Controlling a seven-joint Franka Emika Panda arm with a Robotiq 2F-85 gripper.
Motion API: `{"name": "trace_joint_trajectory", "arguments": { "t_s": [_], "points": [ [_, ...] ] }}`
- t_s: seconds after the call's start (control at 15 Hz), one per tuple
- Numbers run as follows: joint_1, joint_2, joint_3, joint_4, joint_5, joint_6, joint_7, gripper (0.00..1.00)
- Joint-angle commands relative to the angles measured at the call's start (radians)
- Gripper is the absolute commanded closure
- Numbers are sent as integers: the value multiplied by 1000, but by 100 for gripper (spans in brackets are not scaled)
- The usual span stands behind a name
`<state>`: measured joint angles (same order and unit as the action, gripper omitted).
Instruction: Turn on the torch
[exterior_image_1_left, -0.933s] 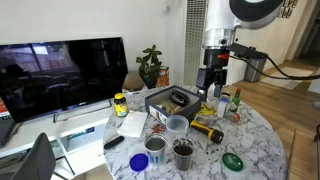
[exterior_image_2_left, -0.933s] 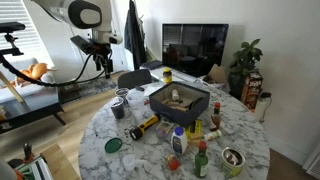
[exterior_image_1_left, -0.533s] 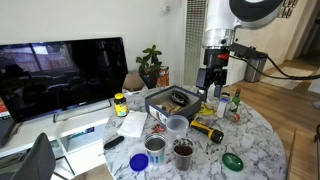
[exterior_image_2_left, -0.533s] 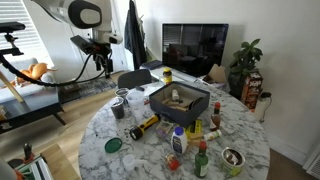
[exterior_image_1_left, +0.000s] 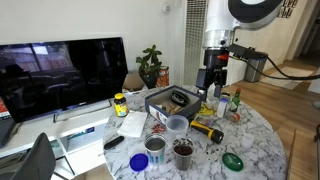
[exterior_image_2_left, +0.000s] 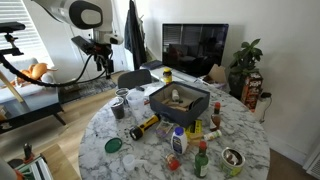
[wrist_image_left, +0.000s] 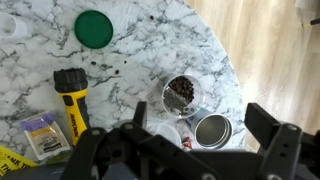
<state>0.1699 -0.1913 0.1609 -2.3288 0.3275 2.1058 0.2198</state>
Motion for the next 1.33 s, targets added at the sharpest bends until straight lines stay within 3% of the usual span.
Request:
{"name": "trace_joint_trajectory", "arguments": {
  "t_s": [0.0, 0.13, 0.4, 0.6, 0.87, 0.93, 1.07, 1.27],
  "points": [
    [-52, 96, -59, 11, 23, 1, -53, 0],
    [-72, 140, -92, 9, 37, -6, -144, 0],
    [-95, 209, -111, -36, 15, 89, -340, 0],
    [-99, 256, -102, -93, 36, 257, -431, 0],
    [-111, 310, -87, -167, 78, 535, -458, 0],
    [-110, 296, -89, -131, 21, 439, -419, 0],
    [-114, 315, -84, -149, 41, 508, -426, 0],
    [-116, 317, -84, -149, 45, 515, -427, 0]
  ]
}}
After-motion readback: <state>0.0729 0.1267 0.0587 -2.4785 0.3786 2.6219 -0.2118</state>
